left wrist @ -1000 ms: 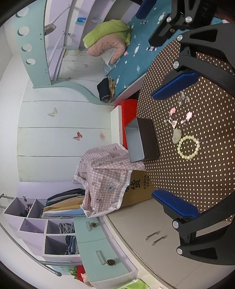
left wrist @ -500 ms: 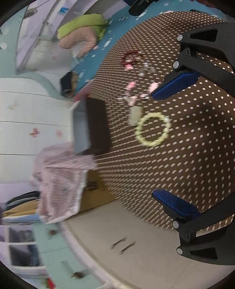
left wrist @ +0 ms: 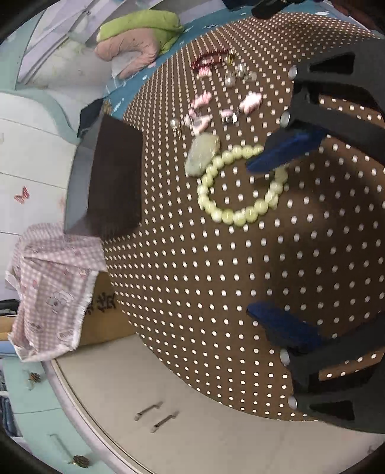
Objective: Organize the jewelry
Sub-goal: 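Grasp the pale green bead bracelet with the left tool while the right tool grasps the red bead bracelet, then carry both bracelets into the grey metal box and open both tools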
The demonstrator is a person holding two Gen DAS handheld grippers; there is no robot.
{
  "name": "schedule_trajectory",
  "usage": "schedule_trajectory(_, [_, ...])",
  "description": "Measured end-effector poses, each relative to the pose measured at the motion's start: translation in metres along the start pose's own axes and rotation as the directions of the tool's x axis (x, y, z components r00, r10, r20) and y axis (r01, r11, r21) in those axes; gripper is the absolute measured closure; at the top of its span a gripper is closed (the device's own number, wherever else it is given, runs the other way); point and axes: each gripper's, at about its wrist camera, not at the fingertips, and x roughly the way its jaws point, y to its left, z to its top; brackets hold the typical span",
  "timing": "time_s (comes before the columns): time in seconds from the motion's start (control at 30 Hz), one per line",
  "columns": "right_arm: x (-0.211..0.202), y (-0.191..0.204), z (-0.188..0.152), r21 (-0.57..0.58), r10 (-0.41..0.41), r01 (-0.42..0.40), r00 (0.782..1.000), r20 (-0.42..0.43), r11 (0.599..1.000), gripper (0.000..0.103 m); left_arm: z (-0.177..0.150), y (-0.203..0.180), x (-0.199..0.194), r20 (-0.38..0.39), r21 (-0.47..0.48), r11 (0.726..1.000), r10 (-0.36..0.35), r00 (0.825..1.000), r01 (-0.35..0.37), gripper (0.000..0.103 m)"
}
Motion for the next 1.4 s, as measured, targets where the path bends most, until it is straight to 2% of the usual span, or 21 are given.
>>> schedule_trajectory(0.07, [0.005,0.003,0.001,-0.005,0.005,-0.005,1.0,-0.011,1.0,0.008,0.001,-0.001,0.003,0.001,0.039,0.998,0.053,0.999,-0.053,0.034])
schedule_trajectory(0.13, [0.009,0.005,0.003,-0.01,0.009,-0.01,1.0,-0.018,1.0,0.008,0.003,-0.002,0.003,0.002,0.049,0.998,0.046,0.999,-0.046,0.048])
schedule_trajectory(0.2, [0.014,0.003,0.005,-0.006,0.011,-0.011,1.0,-0.023,1.0,0.008,0.003,-0.002,0.001,0.01,0.057,0.997,0.047,0.999,-0.047,0.073])
schedule_trajectory(0.23, [0.015,0.002,0.007,-0.003,0.01,-0.01,1.0,-0.022,1.0,0.008,0.003,-0.002,0.001,0.015,0.063,0.997,0.045,0.999,-0.046,0.077])
schedule_trajectory(0.3, [0.021,-0.002,0.014,0.002,0.0,0.0,1.0,-0.017,1.0,0.007,0.002,-0.001,0.001,0.019,0.077,0.996,0.045,0.999,-0.046,0.095])
schedule_trajectory(0.4, [0.033,-0.012,0.027,0.021,-0.018,0.018,1.0,-0.023,1.0,0.008,0.002,0.004,-0.001,0.014,0.068,0.998,0.014,1.0,-0.015,0.095])
schedule_trajectory(0.5, [0.051,-0.021,0.037,0.029,-0.02,0.022,0.998,-0.064,0.999,0.008,0.005,0.011,-0.007,0.023,0.031,0.997,-0.067,0.997,0.066,0.095])
schedule_trajectory(0.57, [0.064,-0.025,0.041,0.023,-0.024,0.027,0.995,-0.099,0.999,0.013,0.004,0.011,-0.013,0.041,0.041,0.997,-0.073,0.997,0.071,0.095])
schedule_trajectory(0.63, [0.077,-0.028,0.044,0.029,-0.024,0.028,0.991,-0.129,0.999,0.042,0.004,0.009,-0.02,0.063,0.048,0.996,-0.083,0.995,0.08,0.095])
schedule_trajectory(0.77, [0.096,-0.028,0.044,0.028,-0.009,0.015,0.983,-0.183,0.999,0.056,0.007,0.007,-0.029,0.083,0.06,0.992,-0.112,0.99,0.107,0.095])
schedule_trajectory(0.87, [0.1,-0.025,0.045,-0.001,-0.026,0.027,0.983,-0.183,1.0,0.069,0.011,0.004,-0.032,0.087,0.068,0.988,-0.146,0.985,0.14,0.095])
schedule_trajectory(0.93, [0.1,-0.026,0.045,-0.001,0.023,-0.024,0.981,-0.193,1.0,0.092,0.014,0.002,-0.036,0.094,0.071,0.984,-0.169,0.981,0.162,0.095])
schedule_trajectory(1.1, [0.096,-0.023,0.044,-0.02,0.088,-0.094,0.978,-0.192,0.995,0.095,0.026,-0.005,-0.051,0.123,0.095,0.975,-0.214,0.969,0.203,0.095])
schedule_trajectory(1.23, [0.073,-0.016,0.052,-0.015,0.128,-0.131,0.982,-0.137,0.991,0.095,0.035,-0.008,-0.065,0.147,0.117,0.963,-0.257,0.955,0.241,0.095])
schedule_trajectory(1.4, [0.034,-0.002,0.084,-0.06,0.173,-0.175,0.984,-0.036,0.983,0.095,0.06,-0.011,-0.084,0.176,0.146,0.942,-0.325,0.929,0.301,0.095])
